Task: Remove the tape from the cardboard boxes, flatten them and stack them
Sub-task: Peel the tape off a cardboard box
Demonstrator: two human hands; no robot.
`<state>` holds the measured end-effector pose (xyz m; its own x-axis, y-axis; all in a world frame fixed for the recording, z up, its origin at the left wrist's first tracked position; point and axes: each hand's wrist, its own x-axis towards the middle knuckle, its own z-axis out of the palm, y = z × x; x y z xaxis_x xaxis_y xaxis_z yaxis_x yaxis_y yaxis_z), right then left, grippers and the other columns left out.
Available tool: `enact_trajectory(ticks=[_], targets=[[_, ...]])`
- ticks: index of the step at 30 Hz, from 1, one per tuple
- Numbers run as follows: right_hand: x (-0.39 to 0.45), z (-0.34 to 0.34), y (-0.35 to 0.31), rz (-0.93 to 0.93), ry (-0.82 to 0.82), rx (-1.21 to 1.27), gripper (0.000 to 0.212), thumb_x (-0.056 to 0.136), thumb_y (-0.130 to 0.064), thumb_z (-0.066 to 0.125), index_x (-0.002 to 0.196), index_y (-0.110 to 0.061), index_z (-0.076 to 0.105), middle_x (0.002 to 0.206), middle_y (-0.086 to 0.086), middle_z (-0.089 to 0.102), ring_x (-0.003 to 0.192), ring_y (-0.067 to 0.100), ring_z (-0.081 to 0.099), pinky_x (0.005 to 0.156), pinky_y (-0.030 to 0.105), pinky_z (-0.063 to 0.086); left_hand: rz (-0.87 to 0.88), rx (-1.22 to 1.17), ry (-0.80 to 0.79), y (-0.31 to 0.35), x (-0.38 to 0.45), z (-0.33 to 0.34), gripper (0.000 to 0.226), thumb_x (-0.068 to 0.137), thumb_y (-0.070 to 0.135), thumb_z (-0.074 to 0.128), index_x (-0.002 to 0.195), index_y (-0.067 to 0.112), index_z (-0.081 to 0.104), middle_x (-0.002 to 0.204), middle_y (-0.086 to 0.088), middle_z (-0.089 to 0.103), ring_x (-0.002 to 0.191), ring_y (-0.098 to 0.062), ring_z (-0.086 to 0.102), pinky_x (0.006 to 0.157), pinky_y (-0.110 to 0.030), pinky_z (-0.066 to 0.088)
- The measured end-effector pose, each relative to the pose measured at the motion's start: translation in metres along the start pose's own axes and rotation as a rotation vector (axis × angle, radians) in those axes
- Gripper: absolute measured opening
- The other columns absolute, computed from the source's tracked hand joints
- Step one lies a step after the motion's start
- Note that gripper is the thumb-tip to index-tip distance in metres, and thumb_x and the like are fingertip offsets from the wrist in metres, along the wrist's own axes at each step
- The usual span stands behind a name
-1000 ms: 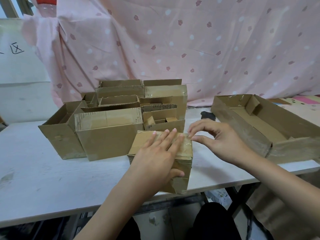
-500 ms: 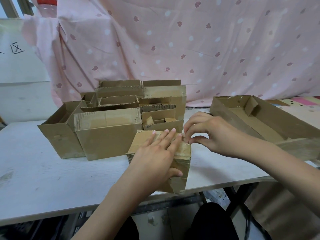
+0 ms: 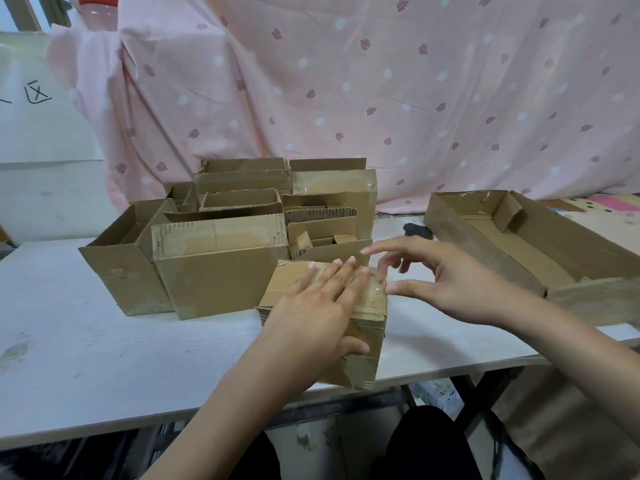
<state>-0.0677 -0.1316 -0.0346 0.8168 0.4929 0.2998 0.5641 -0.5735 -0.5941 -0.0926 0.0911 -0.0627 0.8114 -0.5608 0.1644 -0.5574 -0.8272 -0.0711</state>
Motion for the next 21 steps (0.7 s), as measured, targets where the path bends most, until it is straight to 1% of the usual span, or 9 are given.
enact_trajectory(ticks=[1, 2, 5, 7, 9, 12, 18, 20, 21], targets=[[0.001, -0.002, -0.003, -0.030, -0.026, -0.057, 0.039, 0.090, -0.025, 0.072, 0.122, -0.047, 0.064, 0.102, -0.021, 0.066, 0.104, 0.004, 0.050, 0.095, 0.014, 0.039, 0.002, 0.003, 0.002, 0.000, 0.000, 0.000, 0.095, 0.093, 0.065, 0.044, 0.157, 0.023, -0.013, 0.164, 0.002, -0.019, 0.151, -0.013, -0.015, 0.123, -0.035, -0.009], [0.003, -0.003, -0.006, -0.069, -0.048, -0.135, 0.037, 0.091, -0.027, 0.071, 0.123, -0.045, 0.066, 0.100, -0.022, 0.066, 0.106, 0.003, 0.047, 0.093, 0.012, 0.036, 0.005, 0.007, 0.003, 0.000, 0.001, 0.001, 0.096, 0.093, 0.065, 0.044, 0.157, 0.023, -0.013, 0.164, 0.002, -0.019, 0.151, -0.013, -0.015, 0.123, -0.035, -0.009], [0.005, -0.004, -0.008, -0.183, -0.046, -0.296, 0.015, 0.088, -0.028, 0.073, 0.100, -0.036, 0.078, 0.098, -0.022, 0.067, 0.105, 0.001, 0.046, 0.086, 0.009, 0.035, 0.004, 0.011, -0.001, 0.000, 0.002, 0.001, 0.095, 0.093, 0.065, 0.043, 0.157, 0.023, -0.013, 0.164, 0.002, -0.020, 0.151, -0.013, -0.015, 0.122, -0.034, -0.011], [0.005, -0.004, -0.008, -0.191, -0.035, -0.296, 0.010, 0.086, -0.024, 0.076, 0.090, -0.034, 0.078, 0.097, -0.021, 0.067, 0.103, 0.000, 0.047, 0.084, 0.007, 0.035, 0.000, 0.009, -0.004, 0.000, 0.001, 0.000, 0.095, 0.093, 0.065, 0.043, 0.157, 0.024, -0.013, 0.164, 0.003, -0.021, 0.151, -0.013, -0.015, 0.121, -0.034, -0.011], [0.003, -0.002, -0.007, -0.176, -0.031, -0.254, 0.010, 0.087, -0.023, 0.075, 0.086, -0.032, 0.076, 0.099, -0.020, 0.066, 0.105, 0.003, 0.049, 0.089, 0.011, 0.035, 0.000, 0.008, -0.005, 0.001, 0.001, 0.000, 0.095, 0.093, 0.065, 0.043, 0.157, 0.024, -0.013, 0.164, 0.002, -0.020, 0.151, -0.013, -0.015, 0.121, -0.034, -0.011], [0.001, -0.001, -0.006, -0.095, -0.065, -0.146, 0.010, 0.092, -0.020, 0.070, 0.086, -0.028, 0.072, 0.104, -0.019, 0.061, 0.110, 0.010, 0.052, 0.097, 0.025, 0.039, -0.002, 0.000, 0.002, 0.001, 0.001, 0.000, 0.094, 0.093, 0.065, 0.044, 0.158, 0.024, -0.011, 0.164, 0.002, -0.019, 0.151, -0.013, -0.014, 0.121, -0.034, -0.011], [-0.006, -0.001, -0.001, -0.067, -0.111, 0.049, 0.012, 0.098, -0.017, 0.062, 0.091, -0.026, 0.066, 0.106, -0.011, 0.060, 0.110, 0.023, 0.055, 0.100, 0.044, 0.041, -0.004, -0.002, 0.001, 0.001, -0.001, 0.000, 0.093, 0.094, 0.065, 0.042, 0.157, 0.024, -0.012, 0.164, 0.002, -0.020, 0.151, -0.014, -0.015, 0.123, -0.035, -0.009], [-0.007, 0.000, -0.001, -0.046, -0.110, 0.093, 0.010, 0.098, -0.013, 0.062, 0.095, -0.021, 0.067, 0.108, -0.008, 0.063, 0.112, 0.024, 0.056, 0.102, 0.045, 0.041, -0.005, -0.009, 0.002, 0.001, -0.001, 0.000, 0.093, 0.094, 0.065, 0.042, 0.157, 0.024, -0.012, 0.164, 0.001, -0.019, 0.151, -0.014, -0.015, 0.123, -0.036, -0.009], [-0.008, 0.001, -0.002, -0.038, -0.105, 0.092, 0.010, 0.098, -0.013, 0.062, 0.100, -0.022, 0.067, 0.112, -0.008, 0.064, 0.114, 0.022, 0.055, 0.102, 0.042, 0.041, -0.008, -0.006, 0.004, 0.000, -0.001, 0.001, 0.093, 0.094, 0.065, 0.042, 0.157, 0.024, -0.012, 0.164, 0.001, -0.019, 0.151, -0.014, -0.014, 0.123, -0.036, -0.008]])
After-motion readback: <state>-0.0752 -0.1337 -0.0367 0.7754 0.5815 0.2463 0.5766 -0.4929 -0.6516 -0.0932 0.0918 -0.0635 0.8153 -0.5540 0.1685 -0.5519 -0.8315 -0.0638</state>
